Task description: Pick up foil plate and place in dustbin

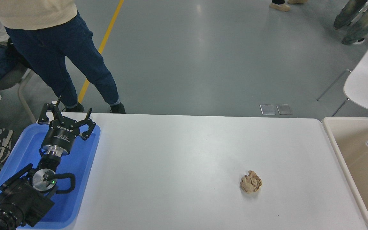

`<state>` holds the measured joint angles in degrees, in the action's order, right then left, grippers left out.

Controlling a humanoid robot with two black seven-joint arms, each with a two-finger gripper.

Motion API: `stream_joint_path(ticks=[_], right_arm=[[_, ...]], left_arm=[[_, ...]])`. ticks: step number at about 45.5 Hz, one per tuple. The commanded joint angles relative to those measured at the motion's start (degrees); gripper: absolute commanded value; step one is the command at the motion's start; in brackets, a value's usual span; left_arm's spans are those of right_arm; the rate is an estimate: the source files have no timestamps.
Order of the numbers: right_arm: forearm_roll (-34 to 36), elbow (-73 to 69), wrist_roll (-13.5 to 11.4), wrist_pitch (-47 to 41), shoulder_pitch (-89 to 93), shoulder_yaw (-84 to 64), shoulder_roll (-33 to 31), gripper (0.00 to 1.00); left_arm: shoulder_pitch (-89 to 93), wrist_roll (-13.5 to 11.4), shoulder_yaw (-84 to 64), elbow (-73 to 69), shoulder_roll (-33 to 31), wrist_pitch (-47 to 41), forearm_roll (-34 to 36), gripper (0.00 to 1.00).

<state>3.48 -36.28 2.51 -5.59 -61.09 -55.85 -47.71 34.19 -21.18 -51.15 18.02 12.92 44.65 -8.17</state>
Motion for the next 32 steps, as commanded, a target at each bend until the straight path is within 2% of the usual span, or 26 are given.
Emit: stream_joint_path(ticks=[1,6,15,29,30,31,32], right_arm=[[-0.32,12.89,-0.48,4.01,14.15,11.28,4.46,0.00],[-0.14,18.07,-1.10,6.29,18.54,13.75,8.15,0.00],[-0.14,25.99,-4.00,8.05,24.61,18.67,11.58,0.00],[-0.58,27.75,-4.00,8.84,26.37,20.25,13.34,0.00],[-0.58,27.84,-4.00,10.15,26.29,20.25,13.00,0.43],[-0.58,27.84,-4.00,11.12,26.20,20.25,12.82,0.67],[-0.58,27.75,-4.00,12.26,26.11,20.25,12.82,0.83]], left_arm=[[0.00,-0.09,0.00,0.00,0.00,0.00,0.00,1.00],[0.00,-0.09,0.00,0.00,0.00,0.00,0.00,1.00],[0.00,-0.09,0.00,0.00,0.00,0.00,0.00,1.00],[0.00,0.00,0.00,0.00,0.00,0.00,0.00,1.00],[0.00,0.00,0.00,0.00,0.00,0.00,0.00,1.00],[0.00,0.00,0.00,0.00,0.00,0.00,0.00,1.00],[0.00,0.00,-0.09,0.00,0.00,0.00,0.00,1.00]])
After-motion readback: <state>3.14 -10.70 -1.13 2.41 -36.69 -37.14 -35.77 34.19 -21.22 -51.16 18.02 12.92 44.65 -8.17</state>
